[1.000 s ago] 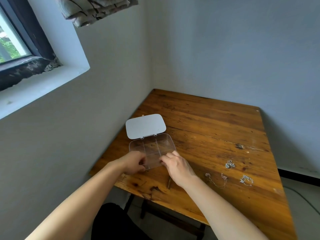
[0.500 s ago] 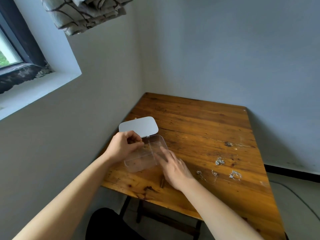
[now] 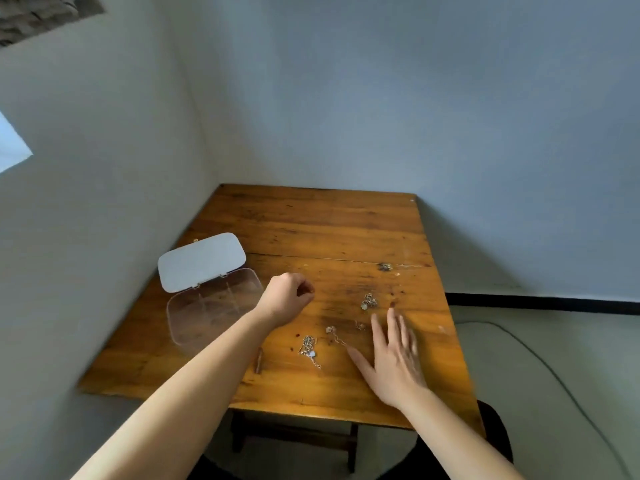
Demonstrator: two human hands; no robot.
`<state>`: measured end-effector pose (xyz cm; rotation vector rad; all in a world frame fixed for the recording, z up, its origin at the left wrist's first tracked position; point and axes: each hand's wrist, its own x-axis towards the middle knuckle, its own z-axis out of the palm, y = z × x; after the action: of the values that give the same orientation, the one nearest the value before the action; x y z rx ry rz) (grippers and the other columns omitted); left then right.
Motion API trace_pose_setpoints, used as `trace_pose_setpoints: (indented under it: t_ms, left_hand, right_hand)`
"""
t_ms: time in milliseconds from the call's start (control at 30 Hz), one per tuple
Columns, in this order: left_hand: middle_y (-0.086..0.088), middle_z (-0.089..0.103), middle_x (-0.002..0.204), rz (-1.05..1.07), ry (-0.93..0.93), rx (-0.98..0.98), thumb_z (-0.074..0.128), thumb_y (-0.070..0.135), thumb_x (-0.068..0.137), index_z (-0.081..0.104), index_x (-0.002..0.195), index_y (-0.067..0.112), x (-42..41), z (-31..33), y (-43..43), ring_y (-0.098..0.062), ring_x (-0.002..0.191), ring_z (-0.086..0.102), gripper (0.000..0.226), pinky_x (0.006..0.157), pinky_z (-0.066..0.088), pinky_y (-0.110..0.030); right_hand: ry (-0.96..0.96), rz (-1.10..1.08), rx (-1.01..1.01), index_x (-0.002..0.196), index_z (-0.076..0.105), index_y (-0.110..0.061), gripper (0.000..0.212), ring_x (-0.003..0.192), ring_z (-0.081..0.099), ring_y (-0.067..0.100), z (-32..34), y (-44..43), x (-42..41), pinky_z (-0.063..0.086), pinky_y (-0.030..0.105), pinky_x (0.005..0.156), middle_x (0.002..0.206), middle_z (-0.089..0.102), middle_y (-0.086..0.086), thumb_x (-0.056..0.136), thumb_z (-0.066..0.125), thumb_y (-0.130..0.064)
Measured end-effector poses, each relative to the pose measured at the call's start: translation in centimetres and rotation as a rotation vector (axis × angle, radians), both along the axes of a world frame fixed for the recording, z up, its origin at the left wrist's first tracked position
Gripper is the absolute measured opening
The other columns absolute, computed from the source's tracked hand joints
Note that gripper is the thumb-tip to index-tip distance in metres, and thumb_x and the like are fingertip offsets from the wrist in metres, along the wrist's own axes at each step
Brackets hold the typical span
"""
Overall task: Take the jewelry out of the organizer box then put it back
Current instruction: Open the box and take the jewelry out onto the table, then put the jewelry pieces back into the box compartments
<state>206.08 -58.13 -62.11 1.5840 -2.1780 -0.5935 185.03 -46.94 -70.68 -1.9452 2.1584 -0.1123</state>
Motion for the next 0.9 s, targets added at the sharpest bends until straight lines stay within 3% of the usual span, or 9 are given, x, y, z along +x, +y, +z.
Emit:
trace_pose_setpoints:
  t_ms: [167, 333, 467, 600, 767, 900]
  left_hand:
    - [-0.008, 0.074, 0.108, -0.055, -0.117, 0.039, 0.062, 0.014, 0.093, 0.073, 0.11, 0.009, -2.9, -2.2, -1.4, -0.023, 0.099, 0.067, 0.022, 0.082, 0.05, -0.027]
    - [-0.007, 0.071, 0.107, -0.05, -0.129, -0.055, 0.062, 0.016, 0.091, 0.074, 0.104, 0.012, -3.8, -3.2, -2.5, -0.025, 0.098, 0.066, 0.018, 0.081, 0.051, -0.031]
    - [-0.004, 0.065, 0.124, -0.106, -0.264, -0.021, 0.058, 0.022, 0.094, 0.066, 0.121, 0.017, -2.8, -4.4, -1.8, -0.026, 0.113, 0.061, 0.029, 0.09, 0.052, -0.039]
    - [-0.005, 0.039, 0.156, -0.132, -0.216, -0.03, 0.059, 0.025, 0.095, 0.043, 0.147, 0.022, -1.0, -5.8, 0.3, -0.026, 0.14, 0.04, 0.054, 0.108, 0.044, -0.041]
    - [-0.008, 0.037, 0.157, -0.039, -0.187, -0.076, 0.046, 0.038, 0.1, 0.046, 0.145, 0.013, 1.3, -7.3, 3.7, -0.027, 0.145, 0.034, 0.052, 0.117, 0.029, -0.039]
    - [0.002, 0.019, 0.163, -0.035, -0.239, -0.052, 0.022, 0.052, 0.103, 0.031, 0.153, 0.022, 2.3, -8.7, 6.0, -0.014, 0.152, 0.009, 0.06, 0.122, 0.002, -0.031]
  right_hand:
    - [0.0, -0.012, -0.017, 0.16, -0.009, -0.019, 0.096, 0.152, -0.026, 0.028, -0.7, 0.6, 0.0, -0.014, 0.047, 0.123, 0.167, -0.021, 0.01, 0.09, 0.003, -0.082]
    - [-0.009, -0.011, -0.037, 0.16, -0.009, -0.02, 0.095, 0.152, -0.025, 0.027, -0.8, 0.6, 0.0, -0.011, 0.048, 0.124, 0.167, -0.021, 0.008, 0.089, 0.0, -0.082]
    - [-0.025, -0.007, -0.059, 0.161, -0.006, -0.02, 0.093, 0.154, -0.021, 0.029, -0.9, 0.7, 0.0, -0.007, 0.049, 0.125, 0.167, -0.018, 0.01, 0.091, 0.005, -0.08]
    - [-0.025, -0.003, -0.079, 0.161, -0.003, -0.02, 0.092, 0.154, -0.017, 0.029, -1.0, 0.5, 0.0, -0.008, 0.048, 0.125, 0.168, -0.015, 0.01, 0.092, 0.007, -0.079]
    - [-0.029, -0.001, -0.078, 0.161, -0.003, -0.02, 0.092, 0.154, -0.018, 0.029, -1.0, 0.7, -0.1, -0.01, 0.047, 0.125, 0.167, -0.015, 0.011, 0.092, 0.006, -0.079]
    - [-0.081, -0.017, -0.097, 0.161, -0.004, -0.017, 0.093, 0.154, -0.017, 0.026, -1.1, 0.8, -0.2, -0.01, 0.043, 0.124, 0.168, -0.014, 0.009, 0.093, 0.011, -0.079]
